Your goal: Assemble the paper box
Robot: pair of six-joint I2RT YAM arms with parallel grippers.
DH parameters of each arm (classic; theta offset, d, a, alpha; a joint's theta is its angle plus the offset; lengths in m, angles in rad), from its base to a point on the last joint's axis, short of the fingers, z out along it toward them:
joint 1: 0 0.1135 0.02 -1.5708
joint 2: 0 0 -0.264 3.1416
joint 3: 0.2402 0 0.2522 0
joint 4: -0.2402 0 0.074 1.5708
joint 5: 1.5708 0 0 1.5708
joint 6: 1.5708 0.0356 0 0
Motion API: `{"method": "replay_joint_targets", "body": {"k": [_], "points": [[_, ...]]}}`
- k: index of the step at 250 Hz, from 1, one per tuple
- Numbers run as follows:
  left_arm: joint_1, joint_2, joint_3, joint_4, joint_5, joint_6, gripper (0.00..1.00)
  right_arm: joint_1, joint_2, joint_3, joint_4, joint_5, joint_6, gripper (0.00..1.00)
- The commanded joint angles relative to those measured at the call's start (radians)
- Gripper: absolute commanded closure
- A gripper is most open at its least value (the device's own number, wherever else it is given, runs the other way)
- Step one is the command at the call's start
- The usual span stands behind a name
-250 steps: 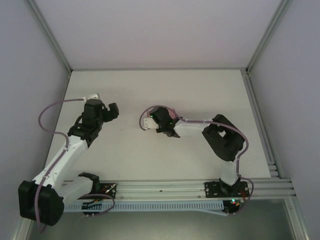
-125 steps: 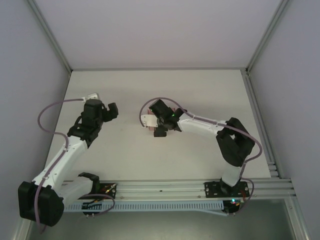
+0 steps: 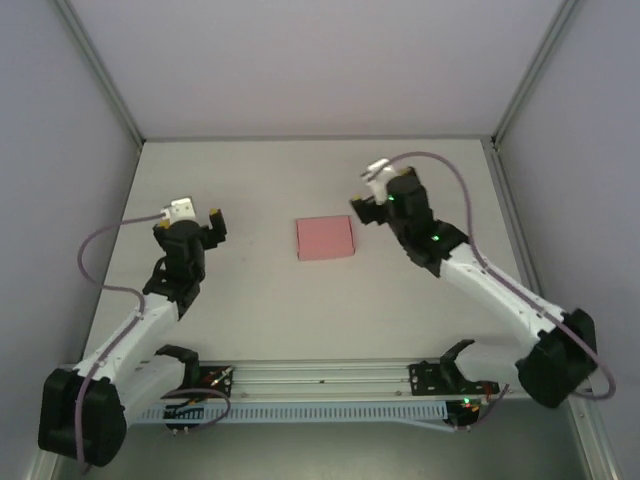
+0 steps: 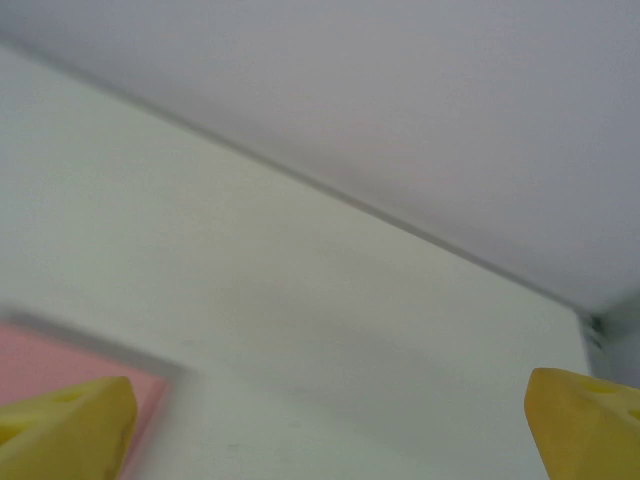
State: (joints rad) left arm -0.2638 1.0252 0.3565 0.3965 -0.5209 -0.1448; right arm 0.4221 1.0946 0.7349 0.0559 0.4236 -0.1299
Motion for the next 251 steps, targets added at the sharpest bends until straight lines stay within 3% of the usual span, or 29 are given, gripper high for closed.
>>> {"method": "replay_joint_targets", "body": {"k": [1,22,65,108,138,150,162,175,196,202,213,219,251], "points": [[0.052,0.067,-0.064,0.305,0.005,0.1,0.0,-0.141,-0.06,-0.2,0.245,0.021,0.185,0.0],[0.088,0.137,-0.099,0.406,0.069,0.108,0.0,-0.228,-0.074,-0.343,0.411,-0.09,0.146,0.0],[0.118,0.251,-0.146,0.586,0.075,0.124,0.0,-0.294,0.028,-0.519,0.761,-0.098,0.165,0.0],[0.169,0.282,-0.156,0.66,0.17,0.111,0.0,-0.319,0.232,-0.524,0.968,-0.231,0.111,0.0],[0.202,0.312,-0.149,0.69,0.194,0.117,0.0,-0.322,0.421,-0.507,1.11,-0.193,0.111,0.0],[0.216,0.37,-0.174,0.8,0.195,0.117,0.0,-0.329,0.514,-0.483,1.208,-0.19,0.115,0.0],[0.237,0.451,-0.188,0.938,0.23,0.122,0.0,-0.361,0.486,-0.453,1.102,-0.24,0.139,0.0],[0.237,0.422,-0.161,0.812,0.278,0.116,0.0,-0.384,0.437,-0.377,0.867,-0.244,0.179,0.0],[0.242,0.513,-0.12,0.838,0.31,0.136,0.0,-0.399,0.48,-0.426,1.036,-0.263,0.184,0.0],[0.228,0.544,-0.123,0.9,0.297,0.163,0.0,-0.398,0.478,-0.418,1.016,-0.254,0.186,0.0],[0.223,0.504,-0.097,0.771,0.313,0.151,0.0,-0.398,0.457,-0.403,0.945,-0.26,0.177,0.0],[0.224,0.511,-0.098,0.791,0.316,0.155,0.0,-0.398,0.451,-0.398,0.926,-0.268,0.179,0.0],[0.225,0.52,-0.106,0.821,0.311,0.162,0.0,-0.398,0.467,-0.407,0.97,-0.27,0.177,0.0]]}}
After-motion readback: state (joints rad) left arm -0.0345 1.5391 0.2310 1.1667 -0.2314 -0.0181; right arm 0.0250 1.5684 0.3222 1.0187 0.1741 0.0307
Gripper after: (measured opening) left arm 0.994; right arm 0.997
